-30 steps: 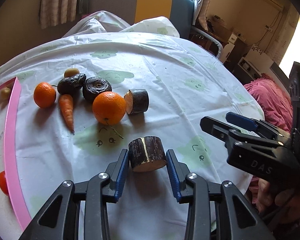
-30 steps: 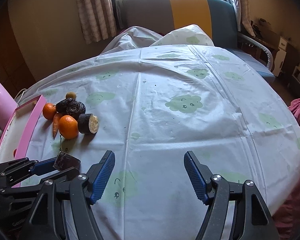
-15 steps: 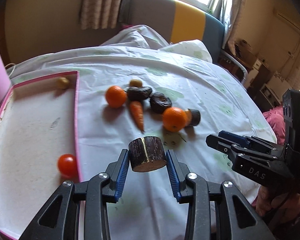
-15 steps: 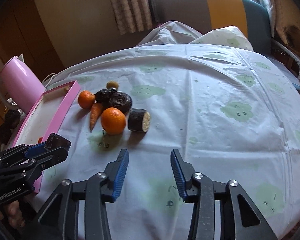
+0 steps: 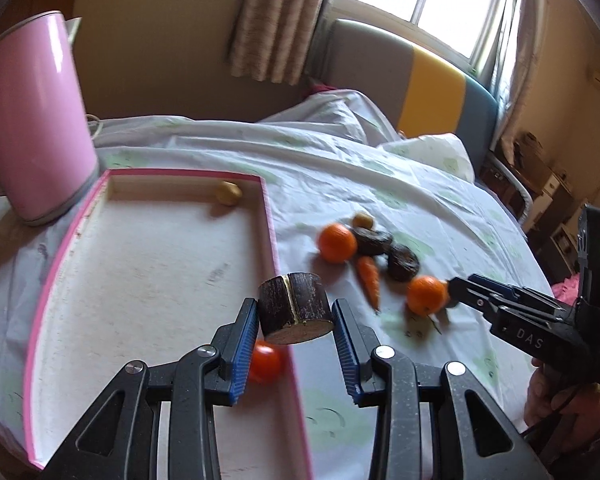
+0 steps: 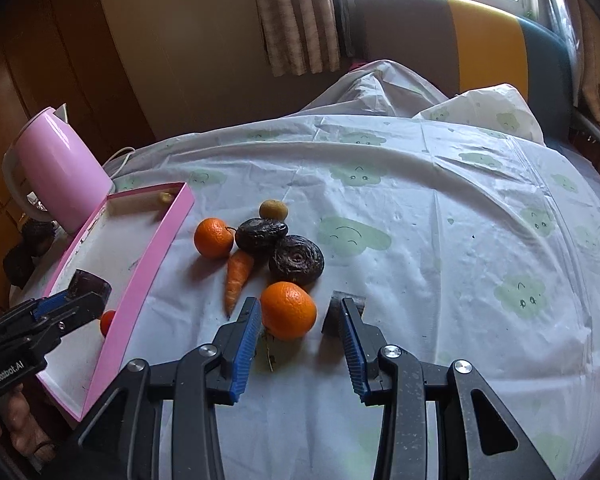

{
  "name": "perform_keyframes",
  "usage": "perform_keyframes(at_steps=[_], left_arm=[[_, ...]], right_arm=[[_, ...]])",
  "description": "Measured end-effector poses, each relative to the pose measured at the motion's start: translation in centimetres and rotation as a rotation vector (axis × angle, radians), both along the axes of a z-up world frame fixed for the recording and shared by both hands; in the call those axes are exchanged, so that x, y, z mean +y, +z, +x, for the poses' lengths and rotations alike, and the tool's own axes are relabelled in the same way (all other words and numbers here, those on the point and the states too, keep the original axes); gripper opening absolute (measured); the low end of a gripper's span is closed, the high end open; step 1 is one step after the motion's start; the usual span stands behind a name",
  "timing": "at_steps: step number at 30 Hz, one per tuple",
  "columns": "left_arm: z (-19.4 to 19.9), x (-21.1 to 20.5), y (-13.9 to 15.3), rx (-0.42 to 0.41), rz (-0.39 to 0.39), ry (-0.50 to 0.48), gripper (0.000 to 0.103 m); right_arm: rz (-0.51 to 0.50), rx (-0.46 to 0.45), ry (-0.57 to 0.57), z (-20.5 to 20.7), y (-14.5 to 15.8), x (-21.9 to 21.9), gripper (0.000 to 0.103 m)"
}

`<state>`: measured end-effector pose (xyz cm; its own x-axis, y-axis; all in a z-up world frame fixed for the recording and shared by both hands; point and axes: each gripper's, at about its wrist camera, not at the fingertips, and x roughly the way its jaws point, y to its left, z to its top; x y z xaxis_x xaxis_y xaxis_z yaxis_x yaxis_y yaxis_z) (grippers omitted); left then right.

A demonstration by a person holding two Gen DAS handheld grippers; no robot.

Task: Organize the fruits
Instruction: 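Grasp the dark cut root chunk with the left tool and place it in the tray, then grasp the dark round beet with the right tool and drop it in the tray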

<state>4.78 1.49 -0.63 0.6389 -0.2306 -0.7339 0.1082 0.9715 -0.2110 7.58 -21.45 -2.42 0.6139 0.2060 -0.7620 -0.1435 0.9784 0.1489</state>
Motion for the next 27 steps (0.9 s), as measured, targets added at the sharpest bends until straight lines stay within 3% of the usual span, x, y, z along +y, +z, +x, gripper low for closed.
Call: perform_keyframes(at_steps=[9, 15, 20, 22, 27], left_arm=[[2.8, 4.4, -0.9, 0.028, 0.008, 0.124, 0.038], [4.9, 6.1, -1.9, 0.065, 0.059, 0.202, 0.038], [4.7, 6.6, -2.0, 0.064, 0.088, 0.249, 0.039], [4.3, 6.3, -2.0, 0.065, 0.092, 0.249, 0.039], [2.9, 5.2, -1.5, 0.053, 0.096, 0.234, 0.04]], right_arm=[[-0.079, 0.042, 0.054, 4.4, -1.3, 2.3, 0.041], [-0.149, 0.11, 0.059, 6.9, -3.4, 3.1, 0.051], [-0.177, 0.143, 0.075, 7.7, -4.7, 3.7, 0.05], [-0.196, 0.123, 0.071, 7.5, -4.8, 3.8, 0.046], [-0.182, 0.107, 0.057, 7.2, -4.6, 3.6, 0.045]])
